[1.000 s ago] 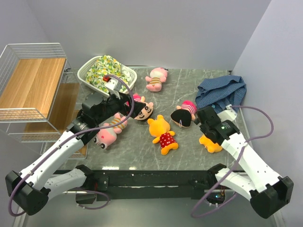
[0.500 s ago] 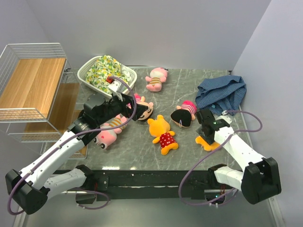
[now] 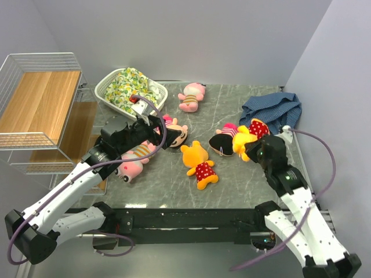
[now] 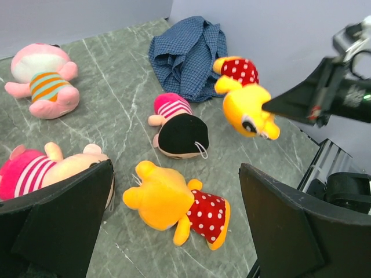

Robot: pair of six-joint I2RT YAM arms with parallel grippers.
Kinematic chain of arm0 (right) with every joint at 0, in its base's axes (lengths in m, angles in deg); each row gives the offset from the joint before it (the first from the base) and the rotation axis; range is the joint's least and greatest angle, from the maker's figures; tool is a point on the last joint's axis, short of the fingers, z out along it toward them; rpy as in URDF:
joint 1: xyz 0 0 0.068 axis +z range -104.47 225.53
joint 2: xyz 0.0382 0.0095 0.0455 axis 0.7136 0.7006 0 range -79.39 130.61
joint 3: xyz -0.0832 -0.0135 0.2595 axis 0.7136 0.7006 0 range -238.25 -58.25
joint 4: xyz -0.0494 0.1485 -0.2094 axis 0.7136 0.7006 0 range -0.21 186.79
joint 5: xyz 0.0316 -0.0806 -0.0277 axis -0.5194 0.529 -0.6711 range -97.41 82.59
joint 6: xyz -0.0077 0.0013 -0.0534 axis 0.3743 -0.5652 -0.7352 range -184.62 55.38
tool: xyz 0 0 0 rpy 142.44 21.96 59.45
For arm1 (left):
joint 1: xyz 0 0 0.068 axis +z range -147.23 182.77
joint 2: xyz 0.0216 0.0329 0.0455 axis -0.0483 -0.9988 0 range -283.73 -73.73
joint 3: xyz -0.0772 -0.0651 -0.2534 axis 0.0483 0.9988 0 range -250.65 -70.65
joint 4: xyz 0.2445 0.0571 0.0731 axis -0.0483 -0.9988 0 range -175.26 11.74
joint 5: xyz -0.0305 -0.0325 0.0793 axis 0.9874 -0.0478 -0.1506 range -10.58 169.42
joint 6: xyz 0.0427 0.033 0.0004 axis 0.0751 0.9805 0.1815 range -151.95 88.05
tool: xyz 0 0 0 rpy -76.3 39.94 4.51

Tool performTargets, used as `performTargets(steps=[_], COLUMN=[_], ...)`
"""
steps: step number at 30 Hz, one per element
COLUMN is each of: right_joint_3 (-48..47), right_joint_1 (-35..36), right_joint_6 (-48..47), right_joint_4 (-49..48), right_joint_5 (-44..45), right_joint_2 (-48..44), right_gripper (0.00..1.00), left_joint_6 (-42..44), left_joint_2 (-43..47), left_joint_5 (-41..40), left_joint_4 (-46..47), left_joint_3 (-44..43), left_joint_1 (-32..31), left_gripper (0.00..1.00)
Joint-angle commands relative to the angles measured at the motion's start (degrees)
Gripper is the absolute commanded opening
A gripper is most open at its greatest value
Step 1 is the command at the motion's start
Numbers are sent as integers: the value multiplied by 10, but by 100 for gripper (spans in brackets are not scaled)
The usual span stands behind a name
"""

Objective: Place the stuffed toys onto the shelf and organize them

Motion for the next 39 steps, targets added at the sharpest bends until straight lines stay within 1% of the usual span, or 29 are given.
performTargets(steps=[1,2,4,5,7,8,12,14,15,16,17,19,20,21,22,23,24,25,26,27,29,31,33,36,39], right_joint_3=[-30,-32,-43,-49,-66,-73,-125,-155,-161,-167,-166,-170,-182,-214,-230,-244,-254,-267,-267,-258,-244,-234,-239,-236,-222], right_joint_1=[3,3,2,2,2,2,2,2,2,3,2,3,6,8,8,9,9,9,8,8,8,8,9,8,9], right_joint_6=[-38,-38,-40,-45,-51,-46,10,21,26,27,26,12,-5,-46,-65,-78,-99,-108,-111,-103,-90,-83,-95,-93,-75], right_joint_4=[-122,-146,-164,-179,-185,-183,-130,-112,-111,-117,-145,-169,-143,-115,-85,-36,-19,-9,-11,-21,-56,-66,-53,-50,-80], right_joint_5=[-150,-170,-211,-253,-283,-298,-316,-339,-374,-396,-428,-496,-500,-497,-486,-487,-499,-537,-564,-585,-621,-629,-638,-663,-690], right_joint_2=[-36,-41,-40,-30,-19,-6,36,59,66,71,78,87,104,115,126,150,161,168,179,178,171,165,166,169,162], right_gripper=[0,0,0,0,0,0,0,0,0,0,0,2,2,2,2,1,0,0,0,0,0,0,0,0,0], left_joint_6=[7,8,20,26,45,54,74,78,94,106,120,169,197,249,281,321,380,399,419,457,494,528,543,563,574], left_joint_2=[3,2,-1,0,2,0,-2,-10,-18,-24,-27,-27,-25,-12,-3,7,21,24,23,15,6,-3,-8,-20,-36], left_joint_5=[18,18,23,31,49,85,145,155,150,143,134,118,122,134,172,182,172,135,123,119,126,118,103,115,115], left_joint_4=[22,17,13,15,18,18,51,53,50,35,29,29,34,44,54,74,88,97,89,76,50,59,99,100,108], left_joint_3=[-3,-4,-9,-8,-1,-1,-1,-7,-19,-26,-33,-36,-28,-20,-9,14,24,27,22,15,4,6,17,10,10], left_joint_1=[-4,-4,-5,-6,-6,-7,-7,-7,-7,-7,-8,-8,-8,-9,-17,-22,-31,-49,-53,-57,-66,-79,-87,-95,-108], left_gripper=[96,96,96,96,96,96,96,97,97,97,97,97,98,99,99,100,98,99,100,99,99,99,99,98,97])
